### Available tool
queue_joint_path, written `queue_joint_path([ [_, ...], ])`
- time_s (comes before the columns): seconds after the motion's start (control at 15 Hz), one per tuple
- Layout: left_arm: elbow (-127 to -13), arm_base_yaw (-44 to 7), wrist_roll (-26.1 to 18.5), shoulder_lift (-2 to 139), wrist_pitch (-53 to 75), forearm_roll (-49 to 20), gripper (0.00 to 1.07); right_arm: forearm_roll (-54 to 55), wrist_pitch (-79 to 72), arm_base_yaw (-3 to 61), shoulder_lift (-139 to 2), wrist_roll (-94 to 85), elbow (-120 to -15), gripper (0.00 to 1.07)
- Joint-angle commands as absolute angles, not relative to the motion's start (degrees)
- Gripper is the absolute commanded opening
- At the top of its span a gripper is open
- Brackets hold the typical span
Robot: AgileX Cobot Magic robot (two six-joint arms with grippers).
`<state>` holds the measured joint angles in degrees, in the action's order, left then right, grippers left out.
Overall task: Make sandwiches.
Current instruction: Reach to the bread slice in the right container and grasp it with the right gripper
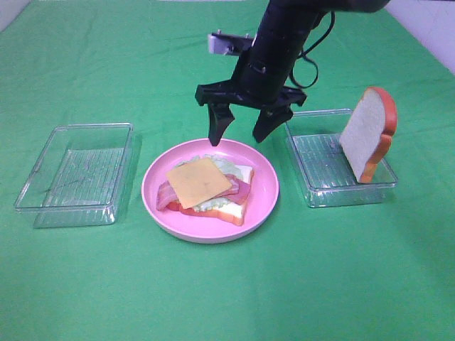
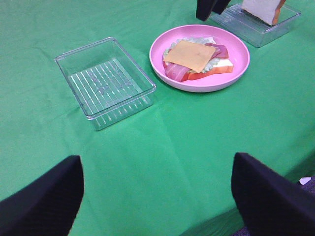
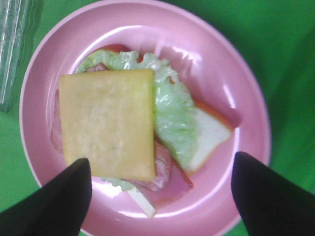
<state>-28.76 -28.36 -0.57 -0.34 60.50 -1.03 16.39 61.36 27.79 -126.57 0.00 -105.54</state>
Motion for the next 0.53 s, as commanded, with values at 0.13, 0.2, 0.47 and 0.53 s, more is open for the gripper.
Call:
queue_joint_path([
  [0.13,-28.6,-28.5,-0.5,-1.5,59.9,-1.5,0.78,7.0,63.9,24.8,-118.3,2.1,-105.8,0.74],
  [0.2,-28.6,-28.5,-0.5,-1.5,59.9,-1.5,0.78,6.7,64.5,23.0,-116.3,2.1,-105.8,0.74],
  [0.47,-28.6,-28.5,-0.5,-1.5,59.9,-1.5,0.78,6.5,68.5,14.9,-112.2,2.3,-105.8,0.74],
  [0.53,-28.6,-28.5,-0.5,-1.5,59.9,-1.5,0.78,6.3,69.8,13.2,-112.2,2.3,-105.8,0.74],
])
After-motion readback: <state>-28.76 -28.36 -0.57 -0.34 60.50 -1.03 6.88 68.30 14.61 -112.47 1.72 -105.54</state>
